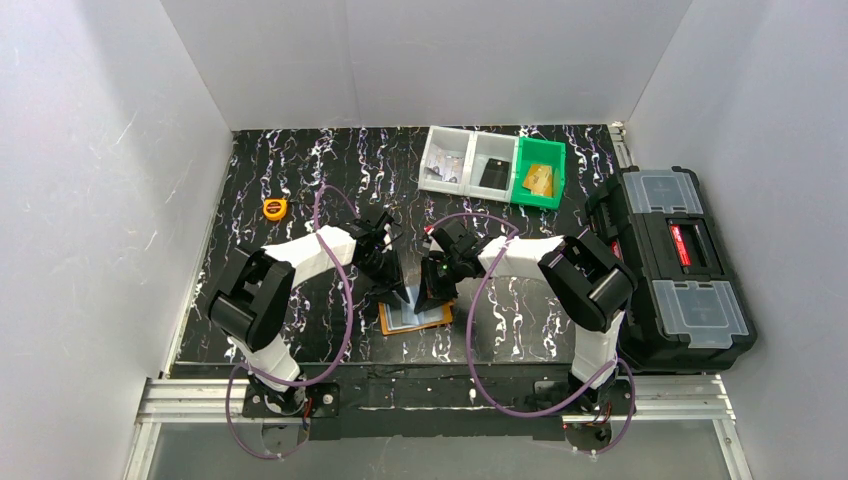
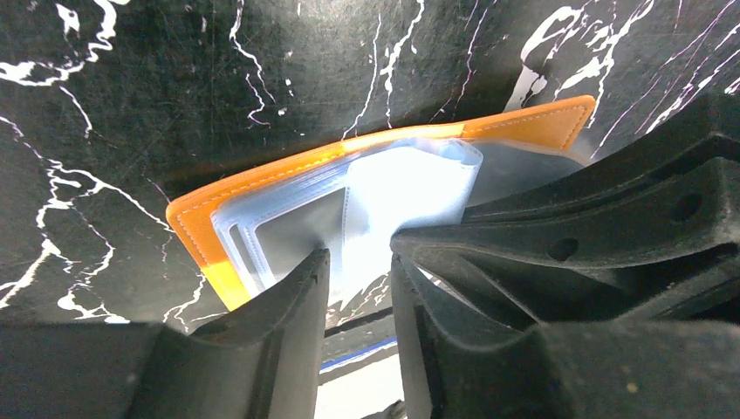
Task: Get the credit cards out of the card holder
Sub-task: Remove the credit card from the card holder.
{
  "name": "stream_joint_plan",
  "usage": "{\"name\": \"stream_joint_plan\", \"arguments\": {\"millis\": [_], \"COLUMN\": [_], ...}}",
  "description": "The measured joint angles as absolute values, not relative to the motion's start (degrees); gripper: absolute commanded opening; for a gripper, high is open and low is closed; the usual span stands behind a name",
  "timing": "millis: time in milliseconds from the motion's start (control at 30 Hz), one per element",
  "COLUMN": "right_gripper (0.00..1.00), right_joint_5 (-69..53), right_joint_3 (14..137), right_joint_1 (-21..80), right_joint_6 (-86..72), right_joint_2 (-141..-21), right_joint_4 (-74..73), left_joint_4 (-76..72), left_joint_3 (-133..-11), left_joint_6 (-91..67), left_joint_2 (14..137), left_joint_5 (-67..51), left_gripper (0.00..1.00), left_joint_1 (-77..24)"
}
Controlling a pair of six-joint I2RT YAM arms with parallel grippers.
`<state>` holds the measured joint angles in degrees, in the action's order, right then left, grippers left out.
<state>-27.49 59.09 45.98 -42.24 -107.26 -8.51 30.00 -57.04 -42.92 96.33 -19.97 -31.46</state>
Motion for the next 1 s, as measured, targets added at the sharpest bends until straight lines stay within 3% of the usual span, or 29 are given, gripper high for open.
{"name": "stream_joint_plan", "arguments": {"millis": [333,433,533,700,1000], "right_gripper": [0.03,0.03,0.05,0.15,0.39], "right_joint_5": [-30.2,-30.9,-31.2,-31.2,-29.3], "right_joint_3": [58.5,58.3,58.3,58.3,60.4], "right_joint_1": [45.2,44.9,44.8,44.6,44.3], "right_joint_6": [-44.1,-44.8,-45.1,-45.4,-44.9], "right_joint_2": [-108.3,-108.5,-108.5,-108.5,-105.4], "right_joint_4": [-7.0,-6.3,-6.2,-6.2,-9.8], "left_joint_4": [27.6,26.7,26.1,25.5,25.6], "left_joint_3": [-54.8,-54.2,-53.7,-52.9,-52.9], "left_joint_6": [-44.6,-45.3,-46.2,-47.3,-47.6], "left_joint_2": [95.8,95.8,95.8,95.8,95.4], "left_joint_5": [-22.6,-23.4,-23.7,-23.2,-22.5], "left_gripper": [0.33,0.28,0.18,0.00,0.00], "left_joint_1": [-32.0,-32.4,-32.6,-32.8,-32.8]}}
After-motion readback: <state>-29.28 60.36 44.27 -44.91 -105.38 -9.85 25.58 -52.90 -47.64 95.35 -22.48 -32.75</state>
